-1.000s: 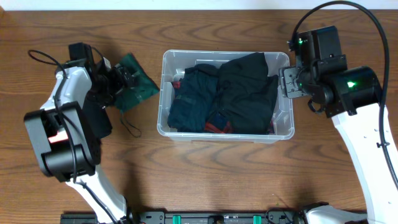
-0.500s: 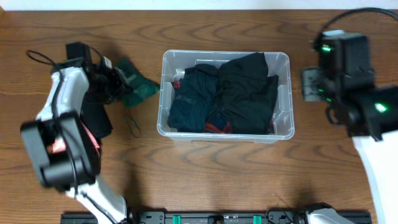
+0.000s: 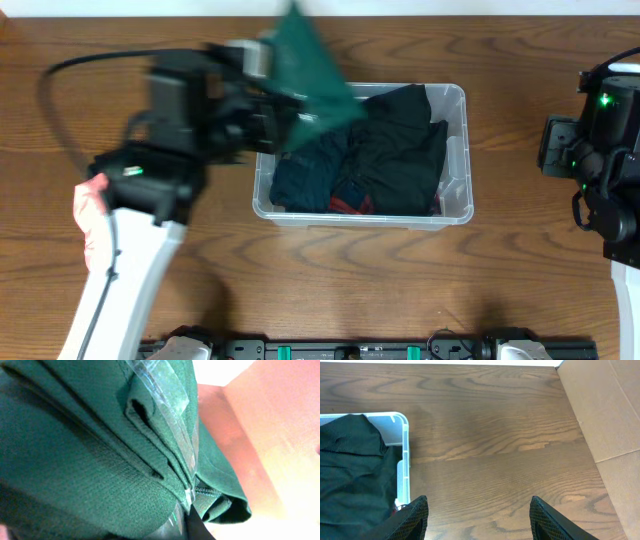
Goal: Pack container
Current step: 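Place the green garment into the bin's right side and release, then grasp the pink shirt with the left gripper, then lift the pink shirt into the bin and release it, then grasp the black folded garment at left with the left gripper, then carry the black garment into the bin's left side and release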
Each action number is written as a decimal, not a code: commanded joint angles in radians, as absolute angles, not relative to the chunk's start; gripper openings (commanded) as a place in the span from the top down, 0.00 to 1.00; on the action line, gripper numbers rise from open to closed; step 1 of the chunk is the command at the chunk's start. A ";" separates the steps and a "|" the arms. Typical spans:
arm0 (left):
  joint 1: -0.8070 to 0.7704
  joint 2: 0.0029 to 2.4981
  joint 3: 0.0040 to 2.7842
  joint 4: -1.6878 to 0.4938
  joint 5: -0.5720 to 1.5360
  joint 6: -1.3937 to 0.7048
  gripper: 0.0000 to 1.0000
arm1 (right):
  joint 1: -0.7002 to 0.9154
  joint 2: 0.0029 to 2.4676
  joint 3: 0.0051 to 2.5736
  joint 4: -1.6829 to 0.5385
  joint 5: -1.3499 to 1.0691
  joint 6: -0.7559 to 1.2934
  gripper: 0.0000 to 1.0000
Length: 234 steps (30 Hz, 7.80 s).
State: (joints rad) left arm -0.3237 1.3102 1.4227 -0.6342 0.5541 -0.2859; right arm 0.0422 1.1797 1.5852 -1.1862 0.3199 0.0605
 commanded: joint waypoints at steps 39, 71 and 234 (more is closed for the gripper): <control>0.237 1.226 1.418 -1.058 0.130 -0.263 0.02 | 0.031 1.185 1.589 -1.186 0.310 0.073 0.36; 0.791 2.009 1.170 -0.808 0.538 -0.118 0.09 | 0.031 1.191 1.589 -1.179 0.310 0.073 0.36; -0.379 1.675 1.488 -0.760 0.197 -0.279 0.75 | 0.031 1.250 1.588 -1.194 0.284 0.073 0.34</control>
